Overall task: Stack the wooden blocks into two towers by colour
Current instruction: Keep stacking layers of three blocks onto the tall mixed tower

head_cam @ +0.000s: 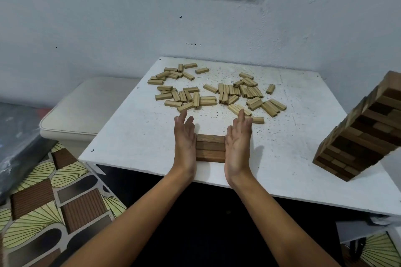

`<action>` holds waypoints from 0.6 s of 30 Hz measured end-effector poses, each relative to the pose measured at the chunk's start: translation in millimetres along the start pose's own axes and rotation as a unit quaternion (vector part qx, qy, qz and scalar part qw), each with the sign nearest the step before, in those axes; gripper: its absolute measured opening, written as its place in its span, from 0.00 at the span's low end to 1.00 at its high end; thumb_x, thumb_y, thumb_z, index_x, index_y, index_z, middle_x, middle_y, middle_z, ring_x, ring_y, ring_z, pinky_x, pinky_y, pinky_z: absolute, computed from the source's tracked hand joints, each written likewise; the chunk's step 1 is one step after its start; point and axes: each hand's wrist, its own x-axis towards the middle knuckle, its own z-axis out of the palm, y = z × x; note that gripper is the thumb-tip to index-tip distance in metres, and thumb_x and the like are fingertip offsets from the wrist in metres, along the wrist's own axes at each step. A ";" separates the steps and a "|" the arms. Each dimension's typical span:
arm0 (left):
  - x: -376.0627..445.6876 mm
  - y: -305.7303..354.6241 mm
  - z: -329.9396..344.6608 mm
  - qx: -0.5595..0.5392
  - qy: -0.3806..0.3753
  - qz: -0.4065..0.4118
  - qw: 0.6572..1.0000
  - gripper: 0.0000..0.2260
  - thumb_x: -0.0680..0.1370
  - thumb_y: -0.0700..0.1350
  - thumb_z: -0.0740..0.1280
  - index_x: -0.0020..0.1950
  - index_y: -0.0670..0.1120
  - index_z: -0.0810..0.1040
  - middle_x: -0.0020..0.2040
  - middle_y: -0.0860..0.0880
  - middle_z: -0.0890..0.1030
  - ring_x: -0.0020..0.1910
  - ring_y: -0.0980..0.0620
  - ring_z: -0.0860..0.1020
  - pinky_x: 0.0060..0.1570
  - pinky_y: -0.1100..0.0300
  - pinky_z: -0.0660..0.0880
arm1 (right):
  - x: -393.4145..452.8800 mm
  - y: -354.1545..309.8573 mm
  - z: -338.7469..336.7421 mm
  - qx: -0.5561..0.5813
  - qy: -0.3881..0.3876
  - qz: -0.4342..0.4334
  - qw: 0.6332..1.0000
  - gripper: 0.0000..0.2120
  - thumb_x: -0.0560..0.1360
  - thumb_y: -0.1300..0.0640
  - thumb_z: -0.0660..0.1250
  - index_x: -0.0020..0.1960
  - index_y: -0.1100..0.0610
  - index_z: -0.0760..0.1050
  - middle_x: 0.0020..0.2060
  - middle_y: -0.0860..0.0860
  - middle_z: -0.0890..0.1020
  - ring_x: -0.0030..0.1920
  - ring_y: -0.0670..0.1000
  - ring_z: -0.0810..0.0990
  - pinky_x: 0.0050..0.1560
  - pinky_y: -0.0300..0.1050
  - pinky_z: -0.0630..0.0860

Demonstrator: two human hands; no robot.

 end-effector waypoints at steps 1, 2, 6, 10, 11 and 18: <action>0.1 -0.2 -0.1 -0.003 0.002 0.000 1.000 0.24 0.82 0.59 0.43 0.74 0.54 0.63 0.74 0.48 0.67 0.74 0.52 0.63 0.71 0.59 0.58 | -0.1 -0.1 -0.1 0.001 0.000 0.001 1.000 0.38 0.72 0.29 0.46 0.78 0.43 0.50 0.79 0.45 0.51 0.78 0.47 0.51 0.78 0.50 0.47; 0.0 0.1 0.1 -0.005 0.003 -0.001 1.000 0.23 0.83 0.59 0.43 0.73 0.54 0.64 0.74 0.48 0.67 0.74 0.52 0.64 0.71 0.59 0.59 | -0.3 -0.4 -0.2 0.002 0.001 0.001 1.000 0.38 0.71 0.30 0.46 0.78 0.43 0.50 0.79 0.46 0.51 0.78 0.47 0.52 0.78 0.50 0.48; -0.2 1.0 -0.1 -0.013 0.005 -0.001 1.000 0.21 0.83 0.58 0.44 0.69 0.54 0.67 0.73 0.47 0.68 0.73 0.51 0.65 0.70 0.60 0.60 | -0.5 0.0 -0.3 0.001 0.007 0.006 1.000 0.39 0.71 0.29 0.47 0.78 0.44 0.50 0.79 0.46 0.52 0.78 0.48 0.52 0.78 0.50 0.48; -1.5 2.1 -0.9 -0.018 0.007 0.000 1.000 0.22 0.83 0.58 0.44 0.70 0.53 0.68 0.72 0.47 0.69 0.73 0.50 0.65 0.69 0.59 0.60 | -0.9 -0.4 0.2 -0.003 0.005 0.007 1.000 0.38 0.72 0.29 0.47 0.78 0.44 0.51 0.78 0.46 0.53 0.78 0.48 0.53 0.78 0.50 0.48; -1.8 2.2 -1.2 -0.020 0.006 -0.002 1.000 0.22 0.83 0.58 0.45 0.70 0.53 0.68 0.72 0.47 0.68 0.73 0.50 0.65 0.69 0.59 0.60 | -0.9 -0.7 0.1 -0.005 0.005 0.008 1.000 0.38 0.72 0.30 0.47 0.78 0.44 0.51 0.78 0.46 0.53 0.78 0.48 0.53 0.78 0.50 0.49; 9.3 15.9 -28.4 0.162 -0.072 0.073 0.981 0.17 0.74 0.46 0.66 0.63 0.52 0.73 0.63 0.51 0.77 0.65 0.59 0.73 0.58 0.71 0.70 | 4.3 -13.2 -24.6 -0.135 -0.005 -0.026 0.990 0.21 0.79 0.59 0.64 0.70 0.49 0.68 0.66 0.52 0.75 0.61 0.43 0.75 0.59 0.37 0.71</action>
